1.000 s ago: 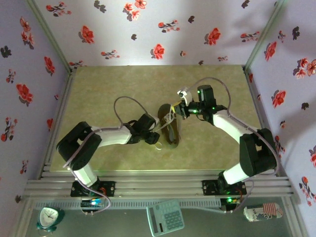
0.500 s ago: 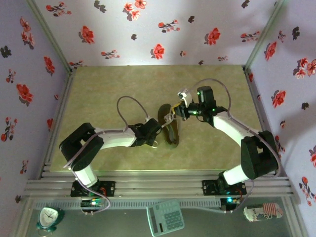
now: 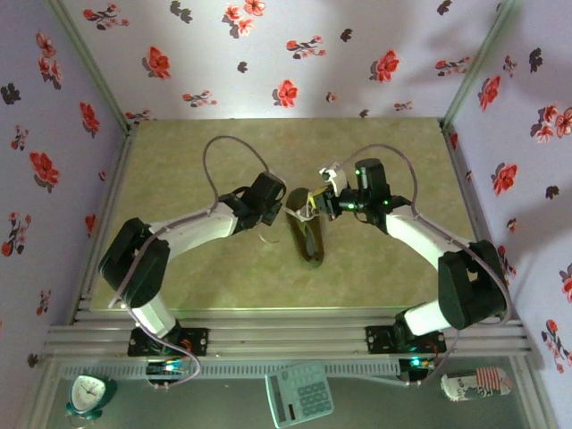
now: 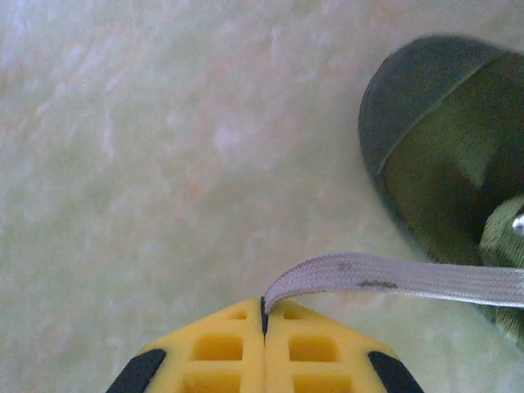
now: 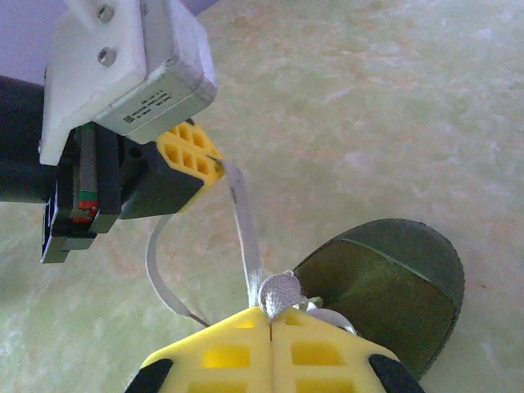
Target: Tie the shoes
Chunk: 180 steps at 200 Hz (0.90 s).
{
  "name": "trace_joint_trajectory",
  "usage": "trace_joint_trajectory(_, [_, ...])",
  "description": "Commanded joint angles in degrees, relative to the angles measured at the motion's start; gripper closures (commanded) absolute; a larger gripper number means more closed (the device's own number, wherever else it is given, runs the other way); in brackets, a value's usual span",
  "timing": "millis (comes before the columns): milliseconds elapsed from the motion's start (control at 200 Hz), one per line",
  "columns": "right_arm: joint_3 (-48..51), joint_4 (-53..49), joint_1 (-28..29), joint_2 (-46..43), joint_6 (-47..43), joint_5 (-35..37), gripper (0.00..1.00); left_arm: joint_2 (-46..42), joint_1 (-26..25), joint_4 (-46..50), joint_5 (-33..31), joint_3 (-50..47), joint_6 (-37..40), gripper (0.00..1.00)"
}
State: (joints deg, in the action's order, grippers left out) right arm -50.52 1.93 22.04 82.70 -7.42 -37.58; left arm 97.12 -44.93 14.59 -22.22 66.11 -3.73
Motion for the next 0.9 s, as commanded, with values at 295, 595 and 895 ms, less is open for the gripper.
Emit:
trace_joint_trajectory(295, [2.88,6.84,0.28,-1.8,5.57,2.6,1.0,7.89,2.63,-9.2,2.52,12.31,20.93,1.0])
trace_joint_trajectory(595, [3.92,6.69,0.45,-2.7,5.63,2.25,1.0,1.72,2.4,-10.46,8.26,8.55,18.87,0.73])
trace_joint_trajectory(895, [3.95,3.68,0.53,-2.38,3.32,1.46,1.0,-20.13,-4.69,-10.79,13.22,-19.35,2.49,0.41])
